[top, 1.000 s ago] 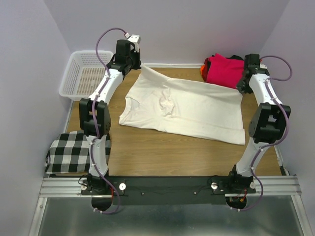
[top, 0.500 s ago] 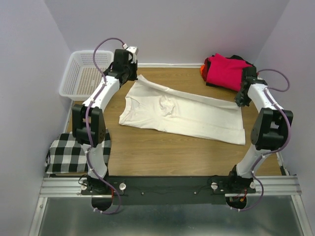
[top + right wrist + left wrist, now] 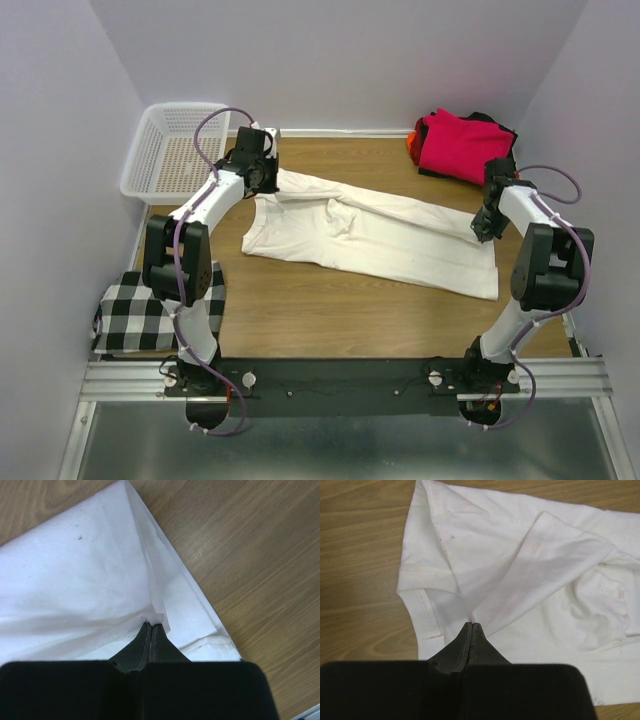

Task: Fold and stack the t-shirts
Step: Fold the other side of the tshirt into a rectangle

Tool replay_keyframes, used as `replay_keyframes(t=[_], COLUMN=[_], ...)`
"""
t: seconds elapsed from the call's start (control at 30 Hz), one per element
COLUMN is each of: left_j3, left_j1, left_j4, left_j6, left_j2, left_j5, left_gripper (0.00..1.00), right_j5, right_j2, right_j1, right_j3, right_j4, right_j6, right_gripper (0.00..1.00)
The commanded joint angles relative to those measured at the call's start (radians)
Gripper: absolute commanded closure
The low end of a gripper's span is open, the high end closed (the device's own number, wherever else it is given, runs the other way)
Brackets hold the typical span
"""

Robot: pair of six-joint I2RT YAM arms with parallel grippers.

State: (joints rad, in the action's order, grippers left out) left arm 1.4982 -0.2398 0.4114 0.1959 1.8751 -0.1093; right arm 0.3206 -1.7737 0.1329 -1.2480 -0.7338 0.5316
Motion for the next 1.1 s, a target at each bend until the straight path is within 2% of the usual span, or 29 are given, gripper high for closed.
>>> replay_keyframes(t=[0.0, 0.2, 0.53, 1.07], left_j3=[-0.021, -0.033, 0.016, -0.03], left_j1=[-0.007, -0.007, -0.007, -0.007], left_j4=[0.046, 0.055, 0.043, 0.076], left_j6=[0.014, 0.031, 0.045, 0.06], left_j2=[-0.062, -0.1, -0.114, -0.136], left_j5=[0.02, 0.077, 0.057, 0.066], left_gripper=[1.0, 1.0, 1.0, 1.0], right_j5=[0.026, 0.021, 0.023, -0.006], right_j2=[0.033, 0.049, 0.077, 0.123], right_j1=[0.008, 0.007, 0.007, 0.007], right_j3=[0.024, 0.021, 0.009, 0.139], right_j4=[0.001, 0.001, 0.001, -0.001], right_j6=[0.021, 0.022, 0.028, 0.025], right_gripper=[0.99, 0.99, 0.99, 0.99])
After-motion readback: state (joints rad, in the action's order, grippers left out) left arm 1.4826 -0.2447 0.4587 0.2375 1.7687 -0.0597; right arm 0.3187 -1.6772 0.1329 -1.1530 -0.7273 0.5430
